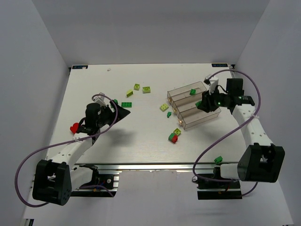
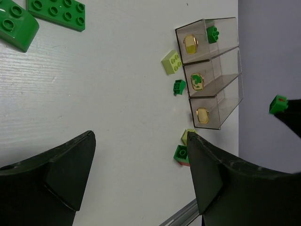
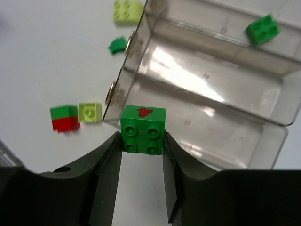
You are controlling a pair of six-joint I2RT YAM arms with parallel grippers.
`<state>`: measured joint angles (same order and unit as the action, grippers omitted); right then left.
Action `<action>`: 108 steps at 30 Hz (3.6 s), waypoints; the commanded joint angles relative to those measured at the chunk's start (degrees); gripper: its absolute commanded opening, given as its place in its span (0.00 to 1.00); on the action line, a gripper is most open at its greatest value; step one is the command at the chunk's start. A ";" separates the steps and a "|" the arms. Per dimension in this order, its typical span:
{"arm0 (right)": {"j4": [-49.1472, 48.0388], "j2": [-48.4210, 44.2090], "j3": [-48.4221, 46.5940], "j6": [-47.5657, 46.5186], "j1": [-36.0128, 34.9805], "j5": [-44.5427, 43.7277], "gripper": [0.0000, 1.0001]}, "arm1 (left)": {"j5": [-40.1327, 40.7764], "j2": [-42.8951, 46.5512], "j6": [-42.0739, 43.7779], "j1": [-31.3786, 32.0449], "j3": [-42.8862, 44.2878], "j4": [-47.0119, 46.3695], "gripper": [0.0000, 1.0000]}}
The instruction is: Sort the legos into containers by color
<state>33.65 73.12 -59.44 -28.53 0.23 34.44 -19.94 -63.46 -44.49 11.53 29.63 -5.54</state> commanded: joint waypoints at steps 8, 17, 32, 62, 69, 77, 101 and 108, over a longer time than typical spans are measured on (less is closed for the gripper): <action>-6.41 16.16 -16.58 9.20 -0.14 -0.86 0.00 | 2.98 6.15 -2.00 0.34 -1.06 1.15 0.87; -12.20 26.36 -21.49 12.18 -1.81 -3.67 0.00 | 3.51 10.29 -2.36 0.42 -3.09 3.43 0.87; -12.47 40.17 -31.09 9.02 -2.95 -9.38 0.36 | 10.97 8.45 -0.34 0.42 7.97 17.48 0.85; -13.43 15.92 -12.03 -2.23 -13.59 9.34 0.58 | 33.04 -37.43 7.22 -10.56 47.26 55.03 0.79; -13.61 15.74 -10.70 -0.64 -13.94 9.51 0.58 | 32.60 -45.60 8.36 -10.83 55.97 55.11 0.82; -12.99 15.38 -9.99 -0.91 -13.94 9.60 0.58 | 31.99 -50.18 7.93 -11.00 59.06 54.85 0.80; -10.45 14.24 -8.24 -1.26 -13.94 9.07 0.58 | 34.18 -47.46 4.94 -11.44 51.67 47.55 0.61; -9.74 14.15 -8.41 -1.61 -13.85 9.07 0.58 | 35.24 -46.05 4.94 -11.44 50.97 47.38 0.26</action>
<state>23.05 89.27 -68.01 -29.58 -13.78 43.13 13.74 -114.17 -39.42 0.45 81.12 42.76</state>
